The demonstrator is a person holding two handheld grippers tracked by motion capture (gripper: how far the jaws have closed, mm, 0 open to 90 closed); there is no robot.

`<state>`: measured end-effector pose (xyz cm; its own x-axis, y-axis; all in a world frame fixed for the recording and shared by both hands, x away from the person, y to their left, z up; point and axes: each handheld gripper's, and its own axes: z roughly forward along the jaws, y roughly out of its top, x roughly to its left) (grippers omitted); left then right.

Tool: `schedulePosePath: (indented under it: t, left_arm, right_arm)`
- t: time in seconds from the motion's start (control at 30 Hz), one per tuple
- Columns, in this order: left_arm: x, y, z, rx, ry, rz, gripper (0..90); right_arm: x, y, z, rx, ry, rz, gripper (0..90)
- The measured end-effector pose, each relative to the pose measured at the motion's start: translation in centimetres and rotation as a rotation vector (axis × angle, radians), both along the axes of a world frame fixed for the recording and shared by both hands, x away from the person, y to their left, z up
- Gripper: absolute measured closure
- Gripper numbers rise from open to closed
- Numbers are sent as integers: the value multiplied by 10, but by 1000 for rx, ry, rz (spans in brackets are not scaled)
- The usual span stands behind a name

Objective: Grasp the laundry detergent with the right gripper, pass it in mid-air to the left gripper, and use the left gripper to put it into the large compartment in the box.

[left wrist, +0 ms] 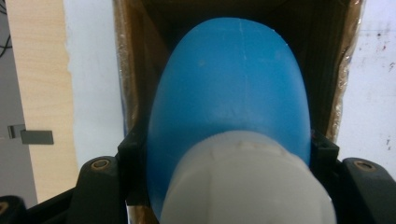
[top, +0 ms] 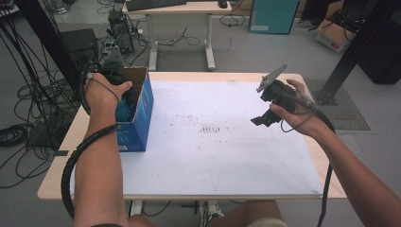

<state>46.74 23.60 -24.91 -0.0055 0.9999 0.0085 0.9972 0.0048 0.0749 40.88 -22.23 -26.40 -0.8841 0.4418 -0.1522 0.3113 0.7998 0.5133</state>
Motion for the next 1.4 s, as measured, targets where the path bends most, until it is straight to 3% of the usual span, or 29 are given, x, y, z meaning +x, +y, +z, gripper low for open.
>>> schedulePosePath:
  t: [0.63,1.4]
  left_arm:
    - [-2,1,-26,-11,19,-9,372]
    - [-2,-2,-26,-4,20,-23,370]
  right_arm:
    - [2,-3,-3,-2,0,-8,62]
    - [1,-4,0,-5,-8,-12,62]
